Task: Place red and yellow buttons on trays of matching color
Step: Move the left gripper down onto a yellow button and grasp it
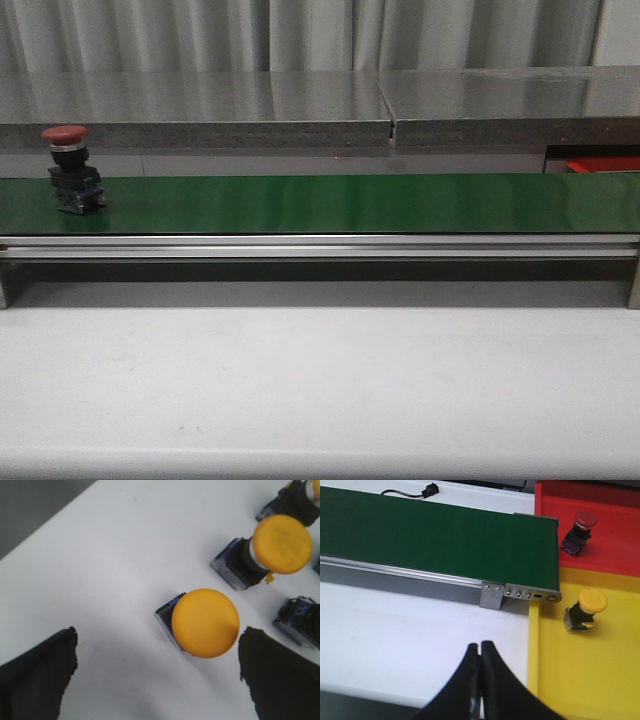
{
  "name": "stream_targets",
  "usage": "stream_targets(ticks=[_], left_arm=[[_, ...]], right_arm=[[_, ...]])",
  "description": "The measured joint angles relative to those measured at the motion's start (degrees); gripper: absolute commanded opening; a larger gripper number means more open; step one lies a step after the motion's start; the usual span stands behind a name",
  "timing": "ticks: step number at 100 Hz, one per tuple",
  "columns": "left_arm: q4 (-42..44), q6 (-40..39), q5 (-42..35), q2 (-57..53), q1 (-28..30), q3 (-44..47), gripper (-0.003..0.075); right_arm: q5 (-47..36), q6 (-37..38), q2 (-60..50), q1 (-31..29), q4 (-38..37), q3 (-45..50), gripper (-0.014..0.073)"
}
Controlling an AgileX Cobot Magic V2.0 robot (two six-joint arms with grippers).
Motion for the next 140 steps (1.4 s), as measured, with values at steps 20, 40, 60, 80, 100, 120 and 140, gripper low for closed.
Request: stream_targets(ticks=[20, 40, 60, 80, 100, 120, 140], left_arm=[[-0.5, 0.1, -1.4, 4.0, -0.6, -0.2, 0.0631], [-0.5, 0.4, -2.3, 5.7, -0.7, -1.4, 0.0631], [-0.5, 1.1, -3.2, 6.1, -0.9, -3.3, 0.061], [-0.5, 1.5, -3.2, 6.1, -1.5, -4.6, 0.0403], [-0.4, 2.1, -3.2, 6.1, -2.8, -4.6, 0.0113], [-0.6, 2.3, -0.2, 6.2, -3.4, -5.9, -0.0018], [-2.2, 2.6, 2.6, 2.7, -3.7, -6.5, -0.0019]], right_arm=[[0.0, 0.0, 0.0, 0.0, 0.0, 0.0, -0.0117], [0.0, 0.0, 0.0, 0.0, 0.0, 0.0, -0.0117], [0.0, 0.0, 0.0, 0.0, 0.0, 0.0, -0.0117], [0.0, 0.0, 0.0, 0.0, 0.0, 0.0, -0.0117], [0.0, 0.0, 0.0, 0.0, 0.0, 0.0, -0.0117], [0.0, 0.0, 0.0, 0.0, 0.0, 0.0, -0.0117], [0.0, 0.0, 0.0, 0.0, 0.0, 0.0, -0.0117]])
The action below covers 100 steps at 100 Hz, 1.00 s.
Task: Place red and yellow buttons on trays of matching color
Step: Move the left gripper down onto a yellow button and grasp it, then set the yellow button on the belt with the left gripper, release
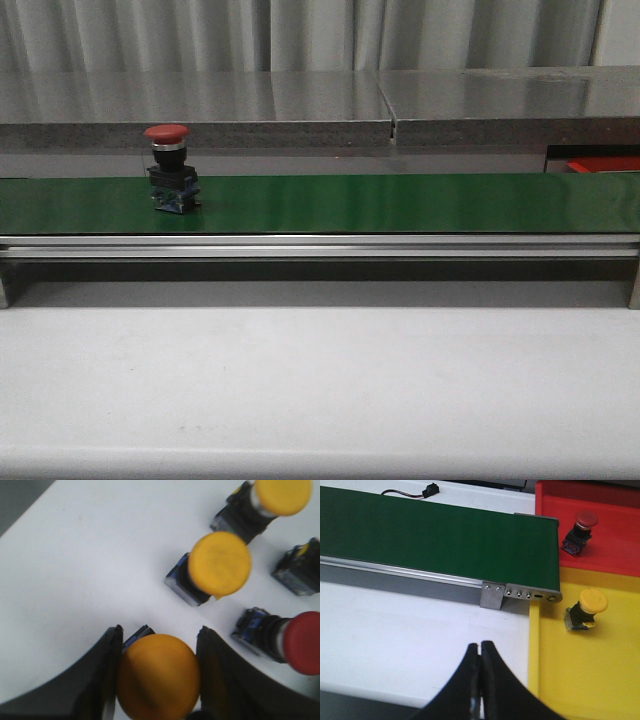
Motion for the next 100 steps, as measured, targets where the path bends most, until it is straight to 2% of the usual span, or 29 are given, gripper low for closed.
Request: stream_targets(ticks=[18, 39, 70, 100], left_arm=[[-0.5, 0.6, 1.7, -7.7, -2.3, -0.2, -0.0019], [-1.2, 1.7, 4.3, -13.5, -9.6, -0.4, -0.0019], [-1.4, 4.0, 6.5, -12.3, -19.6, -0.3, -0.0019], [-1.4, 4.9, 5.9, -8.5, -21.0, -0.3, -0.0019]], right_arm=[[0.0, 0.0, 0.0, 0.0, 0.0, 0.0, -0.0117], [0.0, 0.0, 0.0, 0.0, 0.0, 0.0, -0.0117], [0.0, 0.0, 0.0, 0.0, 0.0, 0.0, -0.0117], [0.0, 0.0, 0.0, 0.0, 0.0, 0.0, -0.0117]])
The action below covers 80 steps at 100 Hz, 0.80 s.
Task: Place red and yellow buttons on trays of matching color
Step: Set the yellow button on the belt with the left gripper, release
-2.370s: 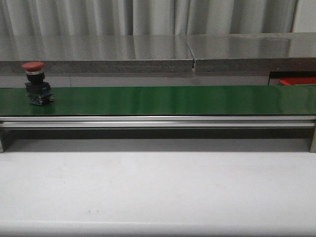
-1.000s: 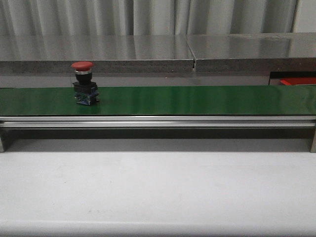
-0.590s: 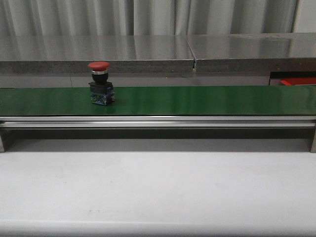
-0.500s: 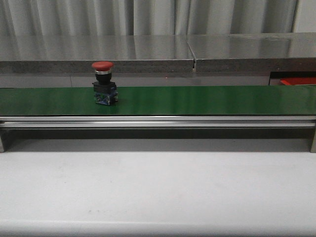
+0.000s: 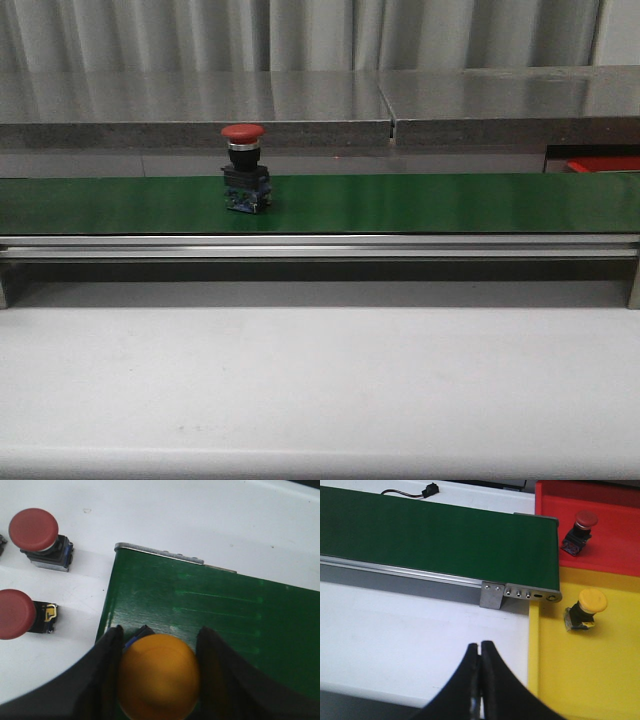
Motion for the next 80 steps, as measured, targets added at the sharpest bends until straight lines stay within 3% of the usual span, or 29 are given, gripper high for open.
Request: stream_targets(ticks=[18, 26, 35, 45, 55, 80], left_arm=[[-0.2, 0.1, -0.1, 2.3, -0.1, 0.0, -0.0014], [-0.6, 0.1, -0.1, 2.3, -0.3, 0.0, 0.0038], [-2.2, 1.3, 0.3, 2.3, -0.2, -0.1, 0.019], [-5.2, 4.4, 0.6, 2.4, -0.2, -0.1, 0.0436], [-7.5, 6.2, 0.7, 2.4, -0.2, -0.1, 0.0573], [-8.2, 7.6, 0.7, -0.8, -0.7, -0.1, 0.0589]], right_arm=[[0.0, 0.0, 0.0, 0.0, 0.0, 0.0, -0.0117], [0.0, 0.0, 0.0, 0.0, 0.0, 0.0, -0.0117], [0.0, 0.0, 0.0, 0.0, 0.0, 0.0, -0.0117], [0.0, 0.0, 0.0, 0.0, 0.0, 0.0, -0.0117], [0.0, 0.0, 0.0, 0.0, 0.0, 0.0, -0.0117], [0.0, 0.0, 0.0, 0.0, 0.0, 0.0, -0.0117]])
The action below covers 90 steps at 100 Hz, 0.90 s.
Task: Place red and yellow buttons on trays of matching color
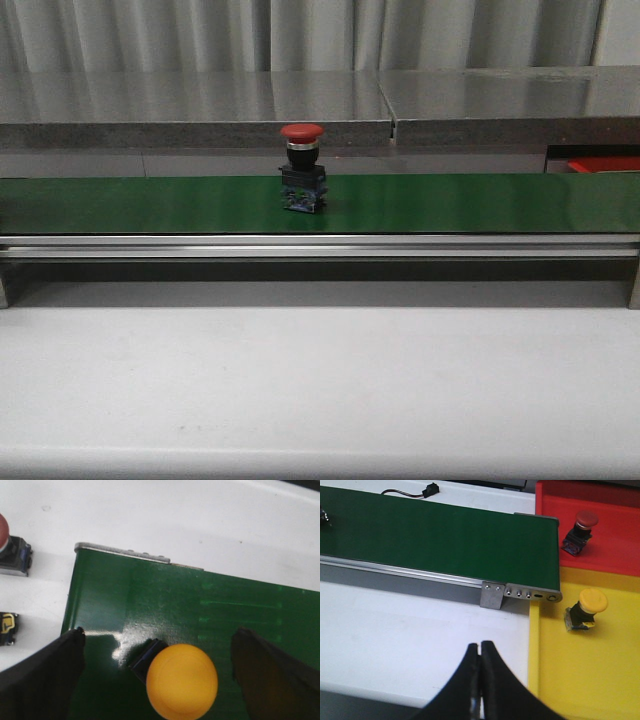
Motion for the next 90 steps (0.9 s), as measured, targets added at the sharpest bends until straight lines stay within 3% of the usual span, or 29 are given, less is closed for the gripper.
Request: stream_targets(ticks=[37, 79, 90], left_arm=[[-0.3, 4.2, -0.2, -18.0, -6.7, 3.5, 0.0589], [-0.3, 7.6, -5.2, -47.4, -8.4, 27.5, 0.0586], [-0.4, 7.7, -6.8, -54.9, -8.4, 34.7, 0.0554]], right_arm=[[0.0, 0.0, 0.0, 0.0, 0.0, 0.0, -0.0117], [0.0, 0.0, 0.0, 0.0, 0.0, 0.0, -0.0117], [0.0, 0.0, 0.0, 0.0, 0.0, 0.0, -0.0117]])
